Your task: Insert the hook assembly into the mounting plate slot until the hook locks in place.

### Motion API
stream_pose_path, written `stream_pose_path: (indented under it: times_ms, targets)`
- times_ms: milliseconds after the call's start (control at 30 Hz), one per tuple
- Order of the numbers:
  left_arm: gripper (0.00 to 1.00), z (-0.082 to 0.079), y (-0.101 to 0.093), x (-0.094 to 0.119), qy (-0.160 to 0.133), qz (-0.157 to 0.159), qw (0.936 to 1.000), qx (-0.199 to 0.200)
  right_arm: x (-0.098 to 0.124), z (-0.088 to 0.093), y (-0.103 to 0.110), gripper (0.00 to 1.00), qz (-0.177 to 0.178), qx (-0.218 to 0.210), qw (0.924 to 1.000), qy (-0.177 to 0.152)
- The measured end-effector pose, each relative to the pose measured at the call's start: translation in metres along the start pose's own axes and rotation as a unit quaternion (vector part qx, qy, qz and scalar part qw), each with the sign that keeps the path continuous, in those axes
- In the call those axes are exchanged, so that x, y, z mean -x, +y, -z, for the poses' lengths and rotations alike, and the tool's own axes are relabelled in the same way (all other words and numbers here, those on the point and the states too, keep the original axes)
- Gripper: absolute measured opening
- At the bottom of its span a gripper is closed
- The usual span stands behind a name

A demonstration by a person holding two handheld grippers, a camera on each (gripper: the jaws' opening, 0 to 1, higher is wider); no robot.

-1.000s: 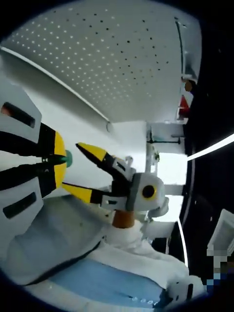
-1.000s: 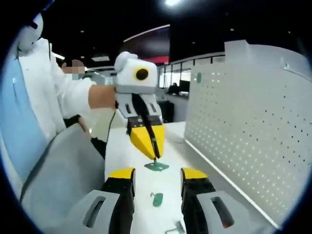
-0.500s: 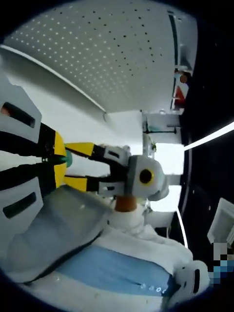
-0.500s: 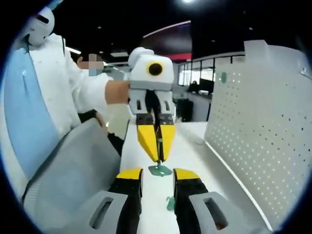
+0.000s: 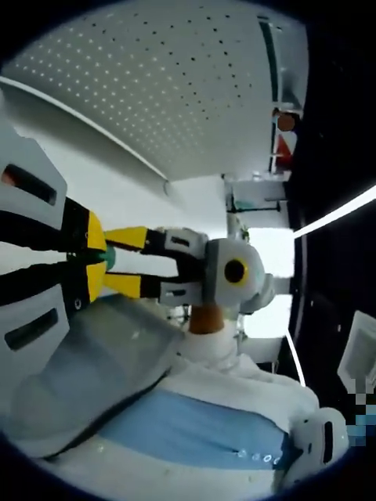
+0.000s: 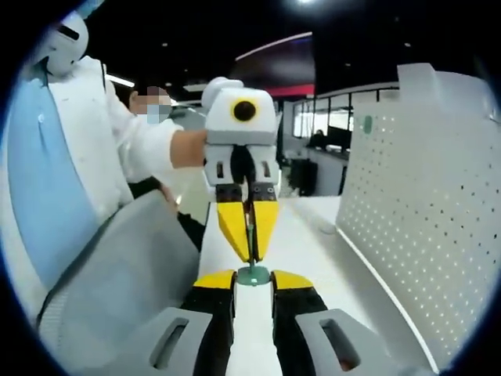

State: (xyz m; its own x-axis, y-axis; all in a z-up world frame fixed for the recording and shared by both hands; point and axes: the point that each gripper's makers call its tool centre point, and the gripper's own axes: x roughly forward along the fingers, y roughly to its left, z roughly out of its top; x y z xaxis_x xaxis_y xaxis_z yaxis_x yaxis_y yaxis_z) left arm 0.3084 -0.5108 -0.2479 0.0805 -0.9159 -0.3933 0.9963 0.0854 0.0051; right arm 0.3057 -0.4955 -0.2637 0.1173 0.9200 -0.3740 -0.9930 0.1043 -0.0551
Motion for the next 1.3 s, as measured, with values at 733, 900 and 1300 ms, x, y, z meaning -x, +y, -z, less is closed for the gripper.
stream_pose_path:
  times_ms: [733, 900, 1300]
  targets:
    - [0.04, 0.034, 0.001, -0.014, 0.105, -0.027, 0.9918, -0.066, -0.01, 0.025, -0.003, 0.15, 0.017, 0.031, 0.9941, 0.103]
    - [0.04, 0.037, 0.002, -0.016, 0.118, -0.031, 0.9894, -0.078, -0.01, 0.028, -0.004, 0.15, 0.019, 0.031, 0.9924, 0.118]
    - [0.04, 0.034, 0.003, -0.021, 0.11, -0.033, 0.9902, -0.079, -0.008, 0.03, -0.005, 0.15, 0.024, 0.035, 0.9905, 0.131]
